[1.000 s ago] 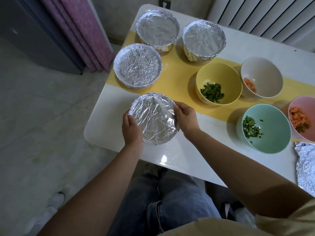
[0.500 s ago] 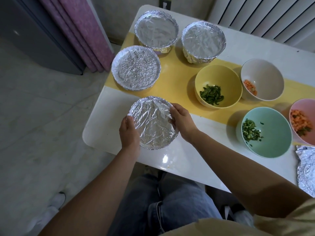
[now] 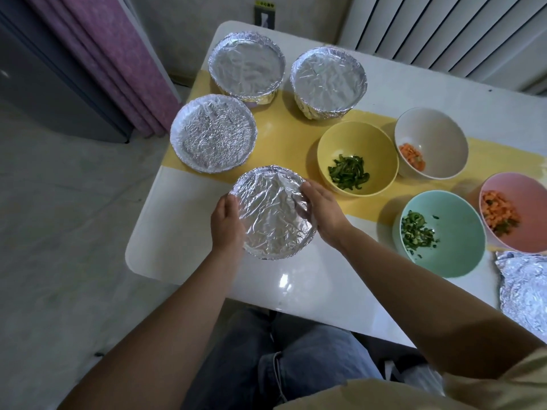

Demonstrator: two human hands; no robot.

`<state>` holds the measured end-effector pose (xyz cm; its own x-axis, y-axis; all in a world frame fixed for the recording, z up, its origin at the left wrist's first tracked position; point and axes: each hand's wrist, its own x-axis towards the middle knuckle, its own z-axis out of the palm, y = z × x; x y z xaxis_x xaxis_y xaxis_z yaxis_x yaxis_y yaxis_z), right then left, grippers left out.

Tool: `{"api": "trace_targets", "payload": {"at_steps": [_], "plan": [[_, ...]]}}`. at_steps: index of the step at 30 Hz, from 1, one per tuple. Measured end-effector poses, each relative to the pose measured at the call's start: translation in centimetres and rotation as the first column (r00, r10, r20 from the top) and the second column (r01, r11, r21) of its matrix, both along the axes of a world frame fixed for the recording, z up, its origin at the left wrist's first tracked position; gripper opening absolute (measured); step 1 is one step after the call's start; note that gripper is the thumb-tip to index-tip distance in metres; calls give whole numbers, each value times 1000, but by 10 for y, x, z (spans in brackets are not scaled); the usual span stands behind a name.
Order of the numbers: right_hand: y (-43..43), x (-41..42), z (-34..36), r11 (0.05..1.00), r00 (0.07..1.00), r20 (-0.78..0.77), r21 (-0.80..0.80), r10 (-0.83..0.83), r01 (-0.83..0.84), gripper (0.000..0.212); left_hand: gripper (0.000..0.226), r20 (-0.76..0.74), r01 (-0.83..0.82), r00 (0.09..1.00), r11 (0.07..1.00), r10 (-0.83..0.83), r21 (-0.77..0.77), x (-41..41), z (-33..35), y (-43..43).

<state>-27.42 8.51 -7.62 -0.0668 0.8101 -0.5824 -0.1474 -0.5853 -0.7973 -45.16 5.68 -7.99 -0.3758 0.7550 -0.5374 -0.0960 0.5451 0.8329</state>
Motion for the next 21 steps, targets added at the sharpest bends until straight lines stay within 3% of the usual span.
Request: {"api": "trace_targets", "payload": {"at_steps": [6,8,10,14,17,21], "plan": [[-6,0,-7,1000,999,-45,-15,18,-19,22,25,-43,-15,999,1000,15,15,2,0,3],[-4,6,-6,999,998,-66,-25,-21,19,51,25,-36,-19,999,1000,20,22,4,-1,7],[-3,16,-3,984,989,-17,-102,-149,147,62,24,-53,-24,998,999,26,46,7,-1,11],[-2,45,1,878,920,-131,-374,-369,299,56,27,-73,-60,995,998,62,30,11,-9,14],[10,54,2,856,902,-1,-316,-431,408,31,30,-10,-135,991,991,135,-15,16,-13,16],[5,59,12,884,927,71,-281,-369,374,40,28,-31,-139,990,990,138,-16,22,-10,19]]}}
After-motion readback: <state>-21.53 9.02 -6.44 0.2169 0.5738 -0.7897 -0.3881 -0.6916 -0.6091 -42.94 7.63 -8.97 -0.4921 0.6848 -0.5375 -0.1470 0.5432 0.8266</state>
